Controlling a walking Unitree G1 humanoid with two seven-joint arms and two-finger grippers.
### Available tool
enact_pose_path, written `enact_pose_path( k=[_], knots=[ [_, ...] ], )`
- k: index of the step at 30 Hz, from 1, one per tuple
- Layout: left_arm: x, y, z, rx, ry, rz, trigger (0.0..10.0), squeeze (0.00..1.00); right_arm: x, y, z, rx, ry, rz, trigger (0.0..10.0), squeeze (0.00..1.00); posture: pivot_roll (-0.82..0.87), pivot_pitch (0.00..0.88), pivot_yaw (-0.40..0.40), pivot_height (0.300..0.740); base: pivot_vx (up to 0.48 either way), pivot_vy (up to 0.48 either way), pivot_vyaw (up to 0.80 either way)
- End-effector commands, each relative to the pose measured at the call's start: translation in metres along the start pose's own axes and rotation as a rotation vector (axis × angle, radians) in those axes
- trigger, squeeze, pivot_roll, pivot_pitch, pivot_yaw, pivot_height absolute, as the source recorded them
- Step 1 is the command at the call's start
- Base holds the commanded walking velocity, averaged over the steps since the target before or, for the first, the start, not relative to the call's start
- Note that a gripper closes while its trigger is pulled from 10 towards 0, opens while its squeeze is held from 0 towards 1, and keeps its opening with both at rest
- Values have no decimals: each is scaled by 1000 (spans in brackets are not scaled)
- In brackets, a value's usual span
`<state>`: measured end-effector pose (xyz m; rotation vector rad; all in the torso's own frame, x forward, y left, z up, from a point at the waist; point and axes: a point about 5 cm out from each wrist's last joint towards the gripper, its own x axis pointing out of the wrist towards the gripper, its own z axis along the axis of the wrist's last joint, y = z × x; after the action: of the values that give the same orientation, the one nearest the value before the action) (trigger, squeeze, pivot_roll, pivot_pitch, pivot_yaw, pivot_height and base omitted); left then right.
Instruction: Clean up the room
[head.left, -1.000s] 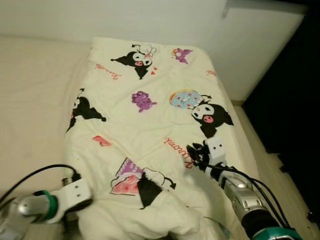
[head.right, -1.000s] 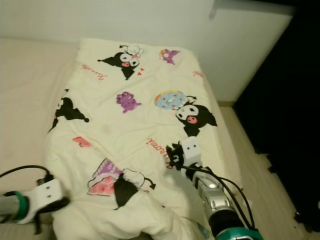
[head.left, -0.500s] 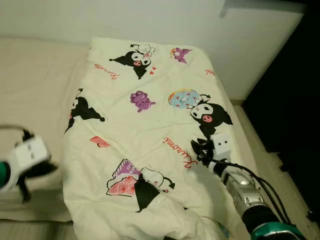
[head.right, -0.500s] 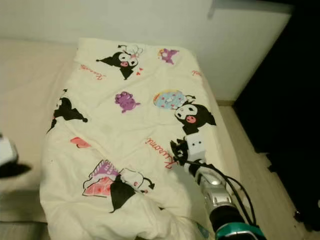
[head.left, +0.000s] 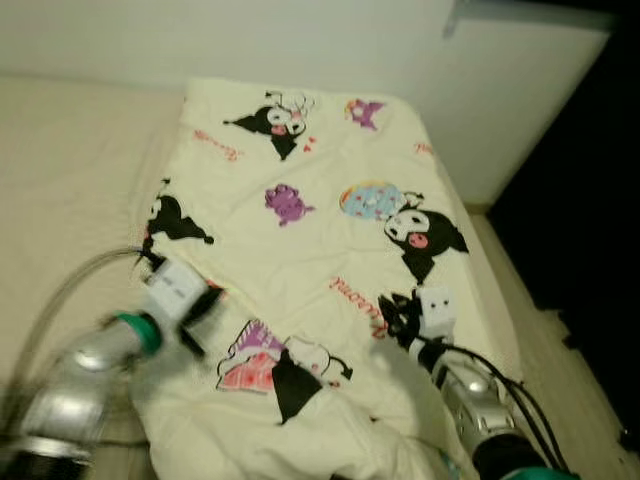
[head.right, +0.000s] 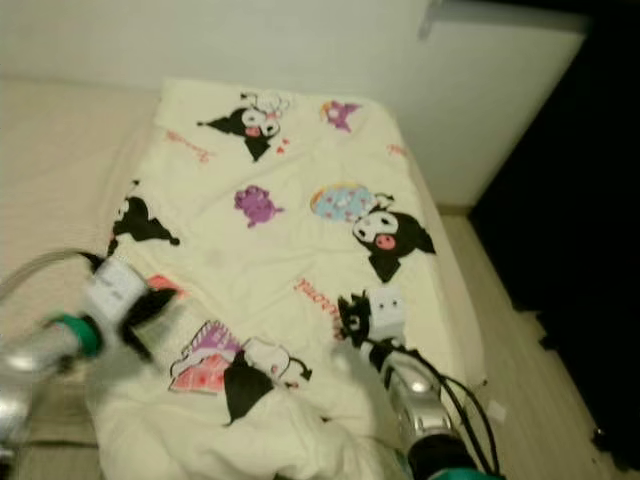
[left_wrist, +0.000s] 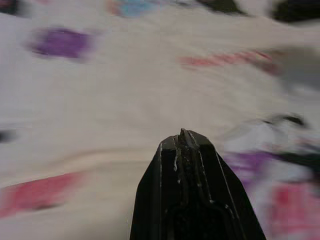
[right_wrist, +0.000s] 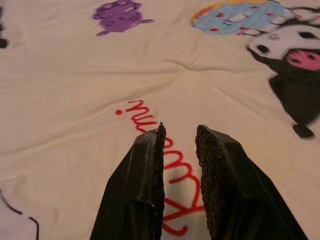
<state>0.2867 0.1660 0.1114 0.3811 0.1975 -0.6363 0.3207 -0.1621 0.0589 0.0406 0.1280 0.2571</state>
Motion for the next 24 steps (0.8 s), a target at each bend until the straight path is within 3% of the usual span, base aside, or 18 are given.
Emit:
enact_pose_path(
  k=[1, 3, 4, 7, 9, 13, 19, 24],
  knots=[
    [0, -9, -12, -9, 47, -40, 10000, 0, -5, -5, -6, 2, 16, -33, 10000, 0, 145, 21, -53, 600, 0, 0, 0],
    [-4, -26, -29, -19, 114, -141, 10000, 0, -7, -4, -9, 13, 23, -52, 10000, 0, 145, 21, -53, 600, 0, 0, 0],
    [-4, -26, -29, -19, 114, -141, 10000, 0, -7, -4, -9, 13, 23, -52, 10000, 0, 145, 21, -53, 600, 0, 0, 0],
    [-36, -32, -67, 1, 331, -263, 10000, 0, -10, -4, -11, 22, 31, -46, 10000, 0, 141, 16, -74, 600, 0, 0, 0],
    [-36, -32, -67, 1, 331, -263, 10000, 0, -10, -4, -11, 22, 31, -46, 10000, 0, 141, 16, -74, 600, 0, 0, 0],
    [-79, -21, -91, 3, 583, -363, 10000, 0, -4, -1, -8, 16, 41, -9, 10000, 0, 150, 10, -96, 600, 0, 0, 0],
    [-89, -13, -102, 11, 661, -358, 10000, 0, -1, 1, -6, 14, 44, 3, 10000, 0, 154, 6, -106, 600, 0, 0, 0],
    [-83, -11, -115, 44, 646, -326, 10000, 0, 0, 4, -6, 14, 45, 8, 10000, 0, 154, 0, -113, 600, 0, 0, 0]
  ],
)
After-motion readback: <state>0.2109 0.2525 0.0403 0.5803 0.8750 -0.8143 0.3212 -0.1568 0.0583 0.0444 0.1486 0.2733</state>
